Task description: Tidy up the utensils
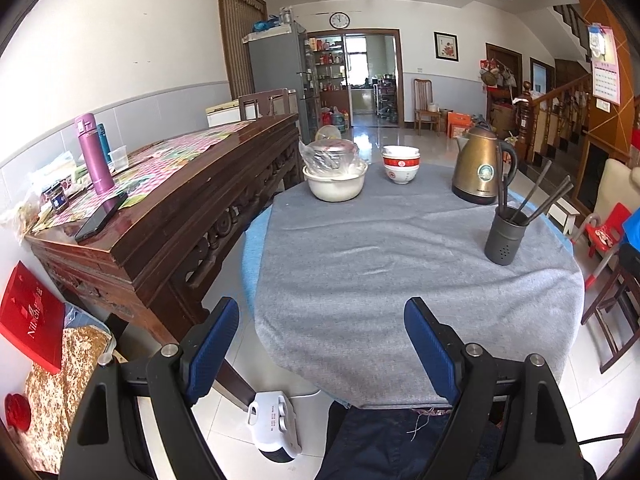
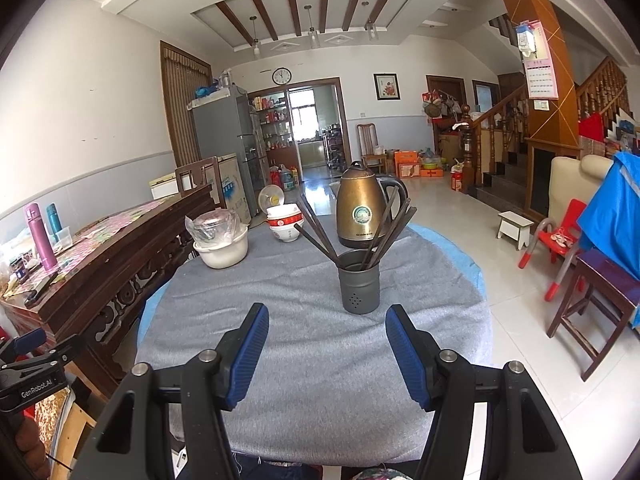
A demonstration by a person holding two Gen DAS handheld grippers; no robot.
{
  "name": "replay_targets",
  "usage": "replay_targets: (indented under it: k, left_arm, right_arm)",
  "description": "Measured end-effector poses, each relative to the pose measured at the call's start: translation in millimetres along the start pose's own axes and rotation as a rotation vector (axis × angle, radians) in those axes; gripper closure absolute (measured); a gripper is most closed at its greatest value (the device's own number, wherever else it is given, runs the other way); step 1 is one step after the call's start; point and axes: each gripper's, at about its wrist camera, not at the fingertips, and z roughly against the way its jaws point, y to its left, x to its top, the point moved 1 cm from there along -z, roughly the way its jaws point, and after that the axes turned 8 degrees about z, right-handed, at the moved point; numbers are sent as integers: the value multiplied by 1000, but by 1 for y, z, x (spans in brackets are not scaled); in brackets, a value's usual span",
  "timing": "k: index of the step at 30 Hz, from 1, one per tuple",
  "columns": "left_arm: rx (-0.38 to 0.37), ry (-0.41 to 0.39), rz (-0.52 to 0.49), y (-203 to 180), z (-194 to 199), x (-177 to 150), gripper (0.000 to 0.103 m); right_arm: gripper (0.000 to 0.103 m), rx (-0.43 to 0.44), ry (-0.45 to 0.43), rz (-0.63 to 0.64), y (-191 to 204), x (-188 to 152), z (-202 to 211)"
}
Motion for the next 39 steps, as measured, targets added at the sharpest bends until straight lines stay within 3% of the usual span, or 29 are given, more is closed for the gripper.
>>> replay_targets:
  k: [26,33,39]
  left_arm:
    - [-5,-25,18,7,10,-1,18]
    - [-29,-4,-33,-9,7,-7,18]
    - [-62,59,-107,-32,-4,-21,18]
  right_arm:
    - [38,-14,-28,9,5,4,10]
    - [38,-14,-26,9,6,4,10]
    - [38,-20,-12,1,3,1,7]
